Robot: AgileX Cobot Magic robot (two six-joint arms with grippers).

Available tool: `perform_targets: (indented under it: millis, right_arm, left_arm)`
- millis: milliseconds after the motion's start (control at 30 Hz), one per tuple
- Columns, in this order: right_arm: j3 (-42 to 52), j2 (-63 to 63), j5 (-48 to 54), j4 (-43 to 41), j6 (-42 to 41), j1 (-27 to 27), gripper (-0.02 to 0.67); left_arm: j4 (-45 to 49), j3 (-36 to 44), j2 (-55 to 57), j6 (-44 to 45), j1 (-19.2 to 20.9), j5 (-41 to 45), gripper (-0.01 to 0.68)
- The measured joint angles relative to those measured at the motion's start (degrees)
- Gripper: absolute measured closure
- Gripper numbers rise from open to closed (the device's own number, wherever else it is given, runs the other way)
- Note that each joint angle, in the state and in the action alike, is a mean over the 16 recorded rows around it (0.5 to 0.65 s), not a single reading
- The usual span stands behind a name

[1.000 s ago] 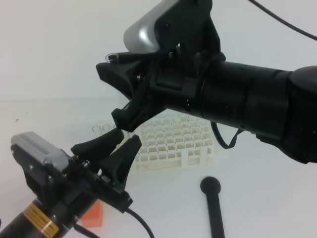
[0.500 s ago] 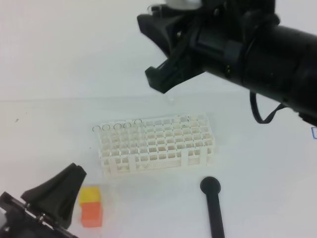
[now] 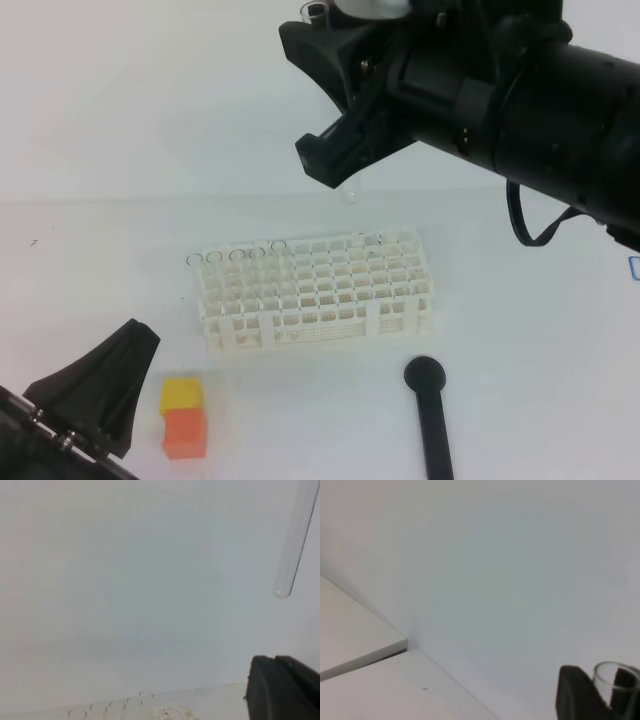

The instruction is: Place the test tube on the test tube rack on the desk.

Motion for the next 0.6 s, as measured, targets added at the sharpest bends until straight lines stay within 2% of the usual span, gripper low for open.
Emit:
perform_targets:
  millis: [600]
  right_arm:
    - [0.00,0.00,0.88,0.02,-1.47,-0.04,0.524]
  left_arm:
    - [-0.11,-1.45,0.00,0.95,0.00,4.51,0.673]
